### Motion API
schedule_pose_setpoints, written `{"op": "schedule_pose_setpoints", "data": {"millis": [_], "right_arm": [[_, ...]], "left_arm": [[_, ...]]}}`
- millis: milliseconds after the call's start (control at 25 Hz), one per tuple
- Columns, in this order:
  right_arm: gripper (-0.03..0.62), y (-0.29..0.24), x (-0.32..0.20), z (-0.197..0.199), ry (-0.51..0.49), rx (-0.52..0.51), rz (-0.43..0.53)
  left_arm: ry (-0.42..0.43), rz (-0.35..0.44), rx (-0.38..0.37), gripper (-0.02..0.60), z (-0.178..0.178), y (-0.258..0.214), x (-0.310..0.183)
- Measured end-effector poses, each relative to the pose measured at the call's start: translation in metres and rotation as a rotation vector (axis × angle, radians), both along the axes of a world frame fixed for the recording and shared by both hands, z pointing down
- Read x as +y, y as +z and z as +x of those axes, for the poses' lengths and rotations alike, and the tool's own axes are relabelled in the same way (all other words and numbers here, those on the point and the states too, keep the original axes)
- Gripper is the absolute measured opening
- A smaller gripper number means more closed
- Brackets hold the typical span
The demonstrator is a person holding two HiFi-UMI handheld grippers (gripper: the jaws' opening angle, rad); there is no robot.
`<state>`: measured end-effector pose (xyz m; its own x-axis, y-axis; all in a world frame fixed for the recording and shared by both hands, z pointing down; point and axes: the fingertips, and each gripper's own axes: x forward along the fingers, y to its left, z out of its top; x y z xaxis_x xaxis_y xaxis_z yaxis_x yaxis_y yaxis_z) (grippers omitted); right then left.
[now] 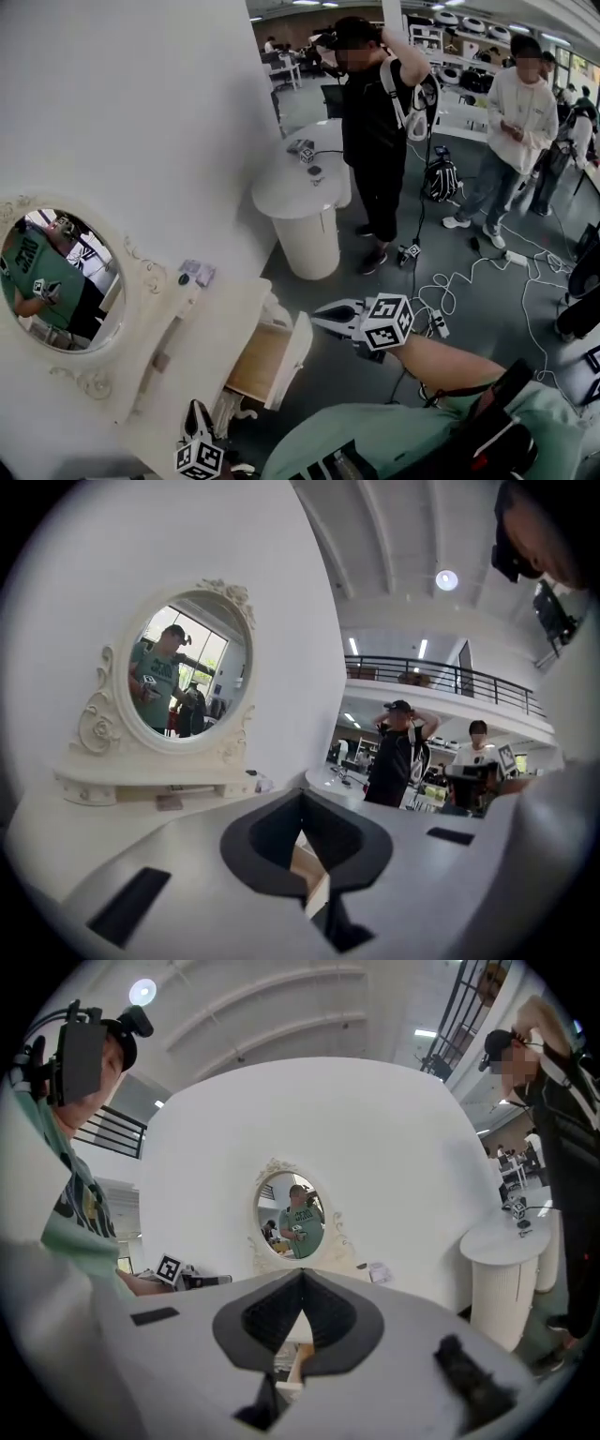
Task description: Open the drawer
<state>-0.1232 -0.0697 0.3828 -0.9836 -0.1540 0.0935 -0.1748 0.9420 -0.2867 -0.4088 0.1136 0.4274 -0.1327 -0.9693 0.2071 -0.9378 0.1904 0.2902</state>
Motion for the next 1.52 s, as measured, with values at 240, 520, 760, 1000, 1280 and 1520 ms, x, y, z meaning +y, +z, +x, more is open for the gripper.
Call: {"op": "schedule_pose_setpoints", "data": {"millis": [240,520,760,1000,1280,1520], "right_arm": [[0.006,-0.015,0.022,-0.073,-0.096,-0.013,-0.013],[0.006,-0.025,-0.007,-0.118,-0.239,-0.027,-0.009],[0.006,-0.026,-0.05,-0.126,-0.43,-0.045,-0.014],[0.006,-0.017,-0.089,-0.104,-0.532,-0.031,0.045],[0.006,0.0,-0.092,-0.097,-0.572,0.002,0.015],[0.006,0.004,-0.074,-0.106,-0.584,0.013,0.028]], "left_arm": [[-0.068,0.055,-0.028,0.009,-0.045,-0.033,0.07],[-0.215,0.081,-0.079,0.008,-0.048,-0.042,0.099],[-0.424,0.118,-0.041,0.009,0.011,-0.043,0.098],[-0.53,0.099,-0.011,0.008,0.081,-0.031,0.071],[-0.582,0.102,-0.003,0.009,0.105,-0.034,0.073],[-0.581,0.128,-0.015,0.008,0.097,-0.041,0.086]]}}
